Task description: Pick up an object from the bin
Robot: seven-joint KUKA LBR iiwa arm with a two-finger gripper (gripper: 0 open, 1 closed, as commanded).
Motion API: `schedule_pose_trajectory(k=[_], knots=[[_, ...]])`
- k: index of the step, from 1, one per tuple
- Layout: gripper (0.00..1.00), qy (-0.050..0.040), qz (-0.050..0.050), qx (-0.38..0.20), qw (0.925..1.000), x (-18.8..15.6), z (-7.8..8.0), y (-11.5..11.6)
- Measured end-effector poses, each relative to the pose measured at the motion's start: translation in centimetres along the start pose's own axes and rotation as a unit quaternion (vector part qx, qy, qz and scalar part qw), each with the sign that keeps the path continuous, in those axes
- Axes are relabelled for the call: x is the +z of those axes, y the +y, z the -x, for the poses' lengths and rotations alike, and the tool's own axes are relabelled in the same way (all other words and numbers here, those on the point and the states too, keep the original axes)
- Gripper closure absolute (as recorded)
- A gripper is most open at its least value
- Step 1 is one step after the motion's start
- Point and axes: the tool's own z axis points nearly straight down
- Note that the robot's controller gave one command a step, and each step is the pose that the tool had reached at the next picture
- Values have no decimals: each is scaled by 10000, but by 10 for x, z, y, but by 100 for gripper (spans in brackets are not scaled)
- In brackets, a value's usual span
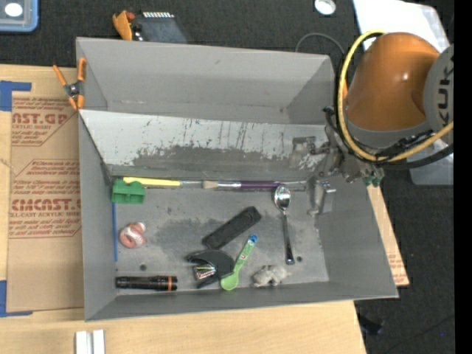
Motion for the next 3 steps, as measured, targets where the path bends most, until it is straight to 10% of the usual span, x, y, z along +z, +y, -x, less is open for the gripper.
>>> schedule_pose_trajectory(k=[1, 2, 3], knots=[[0, 5, 18, -65, 10000, 90, 13, 36], [0, 16, 23, 175, 9998, 109, 2, 52], [0, 41, 27, 13, 10000, 46, -32, 40]])
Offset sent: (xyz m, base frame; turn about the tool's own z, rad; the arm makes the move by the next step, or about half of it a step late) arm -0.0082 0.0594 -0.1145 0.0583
